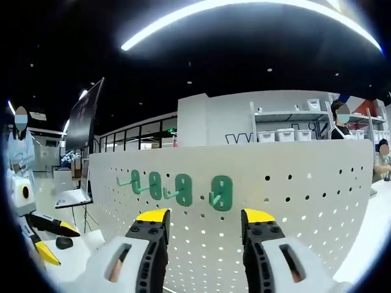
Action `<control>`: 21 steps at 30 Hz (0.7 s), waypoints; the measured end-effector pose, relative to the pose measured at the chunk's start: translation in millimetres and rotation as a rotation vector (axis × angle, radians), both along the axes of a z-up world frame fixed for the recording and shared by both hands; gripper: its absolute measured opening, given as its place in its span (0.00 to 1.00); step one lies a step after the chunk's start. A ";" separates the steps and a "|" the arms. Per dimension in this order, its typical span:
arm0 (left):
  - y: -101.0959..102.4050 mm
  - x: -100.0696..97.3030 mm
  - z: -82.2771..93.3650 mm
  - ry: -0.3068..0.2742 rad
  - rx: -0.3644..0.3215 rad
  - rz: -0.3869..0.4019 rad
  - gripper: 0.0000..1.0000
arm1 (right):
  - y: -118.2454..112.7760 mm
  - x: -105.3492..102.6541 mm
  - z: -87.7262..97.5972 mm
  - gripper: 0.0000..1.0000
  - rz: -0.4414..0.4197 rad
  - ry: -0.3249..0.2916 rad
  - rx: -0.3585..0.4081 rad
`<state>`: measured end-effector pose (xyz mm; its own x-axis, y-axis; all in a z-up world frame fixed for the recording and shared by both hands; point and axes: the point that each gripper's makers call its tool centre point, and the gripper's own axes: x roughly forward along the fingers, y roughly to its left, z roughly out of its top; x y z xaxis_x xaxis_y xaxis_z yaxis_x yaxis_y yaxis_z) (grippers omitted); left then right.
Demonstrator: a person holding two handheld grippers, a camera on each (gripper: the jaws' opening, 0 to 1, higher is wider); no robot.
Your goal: Insert the hook assembly into the mounting plate slot until the hook locks in place.
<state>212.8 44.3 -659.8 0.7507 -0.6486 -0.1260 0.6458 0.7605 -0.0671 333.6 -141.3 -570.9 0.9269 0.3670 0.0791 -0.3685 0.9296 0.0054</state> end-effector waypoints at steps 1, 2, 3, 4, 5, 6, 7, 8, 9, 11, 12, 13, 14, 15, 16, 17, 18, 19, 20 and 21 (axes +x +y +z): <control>0.4 0.3 0.5 -0.002 0.000 0.001 0.67 | 0.2 -2.3 0.0 0.46 0.009 -0.003 -0.001; 0.8 0.5 0.7 -0.003 0.000 0.002 0.67 | 0.9 -4.3 0.4 0.46 0.019 -0.008 0.001; 1.1 0.5 0.9 -0.003 0.000 0.002 0.67 | 0.4 -7.1 -1.1 0.47 0.024 -0.009 -0.010; 1.6 0.7 0.9 -0.004 0.001 0.002 0.67 | -0.2 -9.1 -2.4 0.47 0.031 -0.007 -0.008; 2.3 0.9 0.9 -0.005 0.002 0.003 0.67 | -1.6 -11.8 -3.8 0.47 0.038 -0.004 0.009; 2.7 0.9 0.8 -0.005 0.003 0.003 0.67 | -2.8 -13.3 -4.2 0.48 0.039 -0.004 0.013; 3.5 1.2 0.6 -0.004 0.000 0.004 0.67 | -3.1 -15.7 -4.3 0.49 0.042 -0.004 0.013; 3.8 1.4 0.4 0.000 -0.003 0.006 0.67 | -2.2 -17.7 -4.9 0.49 0.048 -0.004 0.011; 4.3 1.5 0.7 -0.001 -0.003 0.007 0.67 | -1.1 -20.6 -6.3 0.49 0.059 -0.003 0.002; 4.7 1.9 2.2 -0.006 -0.004 0.007 0.67 | -1.5 -25.1 -7.3 0.49 0.068 -0.006 0.000; 4.7 2.0 2.7 -0.008 -0.005 0.006 0.67 | -1.9 -26.5 -7.9 0.50 0.070 -0.006 -0.001; 5.1 2.1 2.7 -0.007 -0.003 0.006 0.67 | -1.6 -29.1 -8.4 0.50 0.075 -0.006 -0.002; 5.2 2.1 2.9 -0.007 -0.001 0.007 0.67 | -1.6 -30.6 -9.4 0.50 0.078 -0.005 -0.008; 5.8 2.4 3.4 -0.010 -0.002 0.007 0.67 | -1.9 -33.1 -10.3 0.50 0.086 -0.005 -0.008; 6.3 2.7 3.4 -0.010 -0.003 0.008 0.67 | -2.6 -34.7 -11.0 0.50 0.086 -0.005 -0.007; 6.9 3.0 3.5 -0.010 -0.001 0.009 0.67 | -3.2 -36.2 -11.6 0.50 0.087 -0.004 -0.008; 7.4 3.4 4.0 -0.012 -0.002 0.010 0.67 | -3.8 -38.4 -12.7 0.51 0.091 -0.002 -0.006; 7.8 3.6 4.5 -0.013 -0.003 0.011 0.67 | -3.8 -40.1 -13.6 0.51 0.095 -0.001 -0.006; 8.3 3.8 4.5 -0.014 -0.003 0.012 0.67 | -3.4 -42.6 -15.2 0.51 0.101 0.002 -0.010; 9.1 3.9 4.6 -0.015 -0.001 0.014 0.67 | -3.4 -44.5 -16.8 0.51 0.103 0.005 -0.014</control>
<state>216.7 53.4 -655.2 0.7613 -0.6383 -0.1140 0.6362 0.7693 -0.0585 289.1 -144.7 -587.6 0.8847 0.4610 0.0690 -0.4618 0.8870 -0.0051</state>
